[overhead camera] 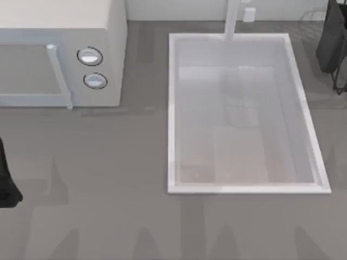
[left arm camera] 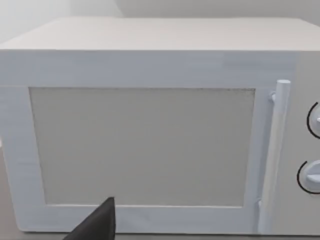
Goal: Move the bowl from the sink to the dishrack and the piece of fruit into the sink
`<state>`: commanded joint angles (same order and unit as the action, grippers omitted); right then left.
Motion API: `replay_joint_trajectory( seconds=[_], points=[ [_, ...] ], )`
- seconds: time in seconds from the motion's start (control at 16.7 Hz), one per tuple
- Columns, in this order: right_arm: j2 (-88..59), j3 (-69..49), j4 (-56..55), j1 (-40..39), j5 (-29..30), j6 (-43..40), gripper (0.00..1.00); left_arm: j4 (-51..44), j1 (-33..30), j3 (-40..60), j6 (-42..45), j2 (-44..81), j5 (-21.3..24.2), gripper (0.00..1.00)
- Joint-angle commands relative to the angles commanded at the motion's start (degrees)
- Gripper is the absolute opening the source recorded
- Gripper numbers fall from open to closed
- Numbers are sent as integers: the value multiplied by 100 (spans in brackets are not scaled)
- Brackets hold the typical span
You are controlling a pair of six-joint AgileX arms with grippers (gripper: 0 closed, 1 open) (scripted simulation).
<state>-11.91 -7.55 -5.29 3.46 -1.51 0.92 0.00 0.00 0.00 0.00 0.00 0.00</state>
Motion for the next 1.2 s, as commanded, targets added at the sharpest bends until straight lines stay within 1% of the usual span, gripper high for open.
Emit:
replay_joint_trajectory(
  seconds=[0.18, 0.3, 1.2],
  points=[
    [870, 530, 374, -235, 112, -62, 100, 0, 0, 0, 0, 0, 0, 100],
    [1145, 722, 506, -328, 145, -88, 100, 0, 0, 0, 0, 0, 0, 100],
    [1191, 755, 528, -346, 151, -92, 100, 0, 0, 0, 0, 0, 0, 100]
  ],
)
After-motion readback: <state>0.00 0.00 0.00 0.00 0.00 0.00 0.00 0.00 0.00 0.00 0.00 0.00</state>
